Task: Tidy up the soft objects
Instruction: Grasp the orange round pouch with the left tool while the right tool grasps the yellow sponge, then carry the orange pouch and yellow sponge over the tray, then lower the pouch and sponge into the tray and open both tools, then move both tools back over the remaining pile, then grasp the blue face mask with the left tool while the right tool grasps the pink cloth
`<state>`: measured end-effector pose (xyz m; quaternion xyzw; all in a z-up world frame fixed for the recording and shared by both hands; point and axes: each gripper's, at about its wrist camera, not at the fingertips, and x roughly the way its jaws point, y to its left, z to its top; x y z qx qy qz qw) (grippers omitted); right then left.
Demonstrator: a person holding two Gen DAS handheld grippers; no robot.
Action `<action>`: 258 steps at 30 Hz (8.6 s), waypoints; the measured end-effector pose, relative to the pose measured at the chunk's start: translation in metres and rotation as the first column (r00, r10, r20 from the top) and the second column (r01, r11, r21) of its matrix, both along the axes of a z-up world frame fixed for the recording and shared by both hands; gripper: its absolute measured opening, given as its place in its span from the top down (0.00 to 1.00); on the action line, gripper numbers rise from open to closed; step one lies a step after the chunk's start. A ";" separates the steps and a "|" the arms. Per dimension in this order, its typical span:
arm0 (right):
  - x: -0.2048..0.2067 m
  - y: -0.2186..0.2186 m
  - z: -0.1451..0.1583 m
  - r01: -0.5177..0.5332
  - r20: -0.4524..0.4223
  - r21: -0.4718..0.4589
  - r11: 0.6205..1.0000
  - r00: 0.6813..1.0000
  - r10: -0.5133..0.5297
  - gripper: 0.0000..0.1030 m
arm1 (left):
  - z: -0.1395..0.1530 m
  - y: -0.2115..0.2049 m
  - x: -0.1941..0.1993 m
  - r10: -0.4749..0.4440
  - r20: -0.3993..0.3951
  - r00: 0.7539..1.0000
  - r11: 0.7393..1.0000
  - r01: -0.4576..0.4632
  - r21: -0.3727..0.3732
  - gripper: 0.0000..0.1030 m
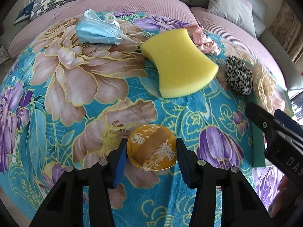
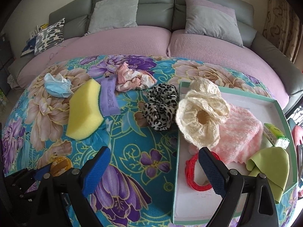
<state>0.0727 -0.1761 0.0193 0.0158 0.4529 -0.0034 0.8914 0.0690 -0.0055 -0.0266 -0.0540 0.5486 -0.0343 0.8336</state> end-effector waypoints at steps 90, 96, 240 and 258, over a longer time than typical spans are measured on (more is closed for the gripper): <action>-0.013 -0.143 0.019 0.338 0.066 0.144 0.930 0.934 -0.350 0.31 | 0.110 -0.112 0.042 -0.159 0.303 0.940 0.987 0.145 0.070 0.51; -0.017 -0.174 -0.002 0.402 -0.009 0.176 0.898 0.913 -0.407 0.31 | 0.103 -0.172 0.044 -0.288 0.292 0.912 0.957 0.283 0.060 0.51; 0.159 0.020 -0.039 0.036 0.001 0.202 0.979 0.999 -0.037 0.82 | -0.003 0.096 0.146 0.306 0.242 0.921 0.952 -0.298 -0.070 0.75; 0.127 0.006 -0.004 0.024 0.133 0.237 0.971 0.990 -0.056 0.89 | 0.016 0.108 0.135 0.330 0.287 0.899 0.941 -0.287 -0.181 0.92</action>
